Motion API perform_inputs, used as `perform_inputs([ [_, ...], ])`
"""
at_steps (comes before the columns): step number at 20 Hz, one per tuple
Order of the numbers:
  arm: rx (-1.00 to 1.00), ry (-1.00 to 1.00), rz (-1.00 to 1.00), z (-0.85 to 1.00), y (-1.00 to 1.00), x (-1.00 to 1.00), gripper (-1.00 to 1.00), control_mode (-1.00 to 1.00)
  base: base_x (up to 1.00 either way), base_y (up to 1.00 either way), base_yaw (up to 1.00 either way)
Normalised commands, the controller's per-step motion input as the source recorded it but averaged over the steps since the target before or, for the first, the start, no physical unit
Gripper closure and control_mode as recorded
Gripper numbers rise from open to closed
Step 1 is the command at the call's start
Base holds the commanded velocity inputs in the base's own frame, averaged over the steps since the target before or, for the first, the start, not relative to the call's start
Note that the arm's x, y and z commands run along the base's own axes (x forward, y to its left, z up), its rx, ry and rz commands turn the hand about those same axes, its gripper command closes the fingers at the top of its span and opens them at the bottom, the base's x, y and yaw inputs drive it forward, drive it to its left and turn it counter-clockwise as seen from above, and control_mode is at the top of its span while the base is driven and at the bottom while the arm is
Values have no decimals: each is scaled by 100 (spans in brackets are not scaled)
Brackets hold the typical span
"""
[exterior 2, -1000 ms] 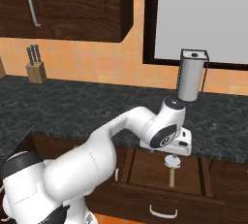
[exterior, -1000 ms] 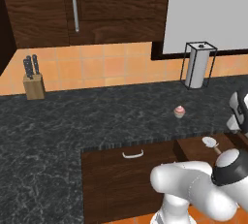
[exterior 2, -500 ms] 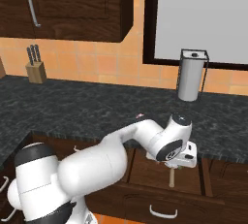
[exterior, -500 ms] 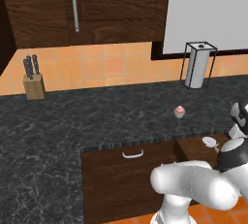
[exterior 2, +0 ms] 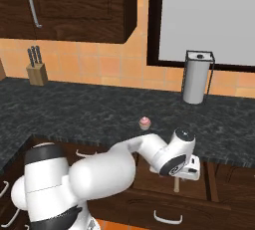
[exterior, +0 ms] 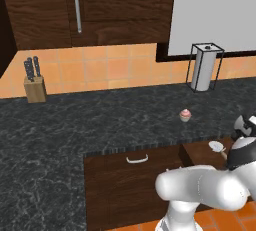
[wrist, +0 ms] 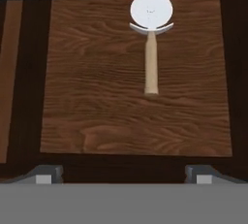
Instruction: Pick the pizza cutter from the drawer and place it on the counter.
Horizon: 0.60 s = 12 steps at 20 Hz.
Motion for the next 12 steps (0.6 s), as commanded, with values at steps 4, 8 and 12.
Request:
perform_inputs([
  [4, 0, 0, 5, -35, 0, 20, -100, -100, 0, 0, 0],
  [8, 0, 0, 5, -32, 0, 28, -100, -100, 0, 0, 0],
  [12, 0, 0, 2, -21, 0, 19, -100, -100, 0, 0, 0],
])
